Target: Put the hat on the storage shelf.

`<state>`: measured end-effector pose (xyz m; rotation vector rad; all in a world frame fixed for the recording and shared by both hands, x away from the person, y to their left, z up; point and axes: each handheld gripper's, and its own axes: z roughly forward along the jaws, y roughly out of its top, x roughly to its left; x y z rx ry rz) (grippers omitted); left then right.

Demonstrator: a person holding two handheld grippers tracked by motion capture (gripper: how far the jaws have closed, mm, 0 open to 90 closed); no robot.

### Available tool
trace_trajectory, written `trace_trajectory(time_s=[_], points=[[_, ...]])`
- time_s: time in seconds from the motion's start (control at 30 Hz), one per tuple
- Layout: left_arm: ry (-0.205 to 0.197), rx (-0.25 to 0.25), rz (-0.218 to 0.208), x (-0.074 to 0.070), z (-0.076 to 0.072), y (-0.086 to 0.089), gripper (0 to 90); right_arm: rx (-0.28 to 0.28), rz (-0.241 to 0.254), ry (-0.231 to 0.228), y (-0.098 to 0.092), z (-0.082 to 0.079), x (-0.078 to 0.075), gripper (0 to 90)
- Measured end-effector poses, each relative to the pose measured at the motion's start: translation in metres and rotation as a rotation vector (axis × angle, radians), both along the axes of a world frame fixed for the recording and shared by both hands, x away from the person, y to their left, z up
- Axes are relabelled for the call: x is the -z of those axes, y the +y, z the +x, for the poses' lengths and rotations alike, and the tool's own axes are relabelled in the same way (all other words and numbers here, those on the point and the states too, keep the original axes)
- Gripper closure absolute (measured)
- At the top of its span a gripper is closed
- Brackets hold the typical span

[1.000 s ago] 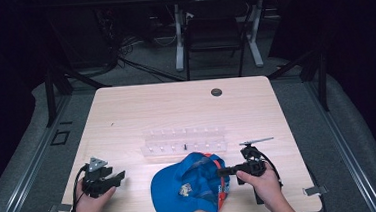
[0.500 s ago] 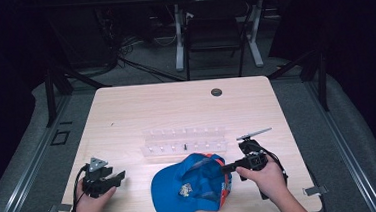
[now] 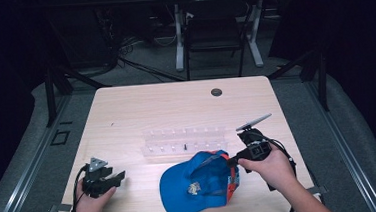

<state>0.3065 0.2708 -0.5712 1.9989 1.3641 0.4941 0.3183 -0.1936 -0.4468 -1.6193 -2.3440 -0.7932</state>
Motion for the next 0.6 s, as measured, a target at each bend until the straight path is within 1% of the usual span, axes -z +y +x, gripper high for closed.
trace_trajectory(time_s=[0.03,0.07,0.1,0.13,0.17,0.2,0.23,0.27,0.3,0.33,0.43,0.5,0.57,0.6], points=[[0.0,0.0,0.0,0.0,0.0,0.0,45.0,0.011,0.004,-0.004,0.001,0.0,-0.002,77.6],[0.0,0.002,0.0,0.0,0.0,0.0,45.0,0.017,-0.004,-0.009,0.001,0.0,-0.006,77.6],[0.0,0.002,0.0,0.0,0.0,0.0,45.0,0.017,-0.004,-0.009,0.001,0.0,-0.006,77.6],[0.0,0.003,0.001,0.0,0.0,0.0,45.0,0.001,-0.018,-0.005,0.0,0.001,-0.01,77.6],[0.0,0.002,0.002,0.0,0.0,0.0,45.0,0.013,-0.024,-0.01,0.001,0.0,-0.014,77.6],[0.0,0.001,0.001,0.0,0.0,0.0,45.0,0.01,-0.043,-0.012,0.001,0.001,-0.019,77.6],[0.0,0.001,0.001,0.0,0.0,0.0,45.0,0.01,-0.043,-0.012,0.001,0.001,-0.019,77.6],[0.0,0.001,0.001,0.0,0.0,0.0,45.0,0.004,-0.064,-0.01,0.001,0.002,-0.026,77.6],[0.0,0.001,0.001,0.0,0.0,0.0,45.0,0.004,-0.064,-0.01,0.001,0.002,-0.026,77.6],[0.001,0.001,0.002,0.0,0.0,0.0,45.0,-0.005,-0.078,0.0,0.001,0.003,-0.031,77.6],[0.0,0.0,0.002,0.0,0.0,-0.001,45.0,0.007,-0.081,0.005,0.001,0.005,-0.036,77.6],[-0.001,0.002,0.003,0.001,0.0,-0.001,45.0,0.002,-0.092,0.025,0.001,0.008,-0.044,77.6],[-0.001,0.002,0.003,0.001,0.0,-0.001,45.0,0.012,-0.092,0.027,0.001,0.008,-0.047,77.6],[0.003,0.004,0.003,0.0,0.0,-0.001,45.0,0.023,-0.091,0.033,0.001,0.009,-0.053,77.6]])
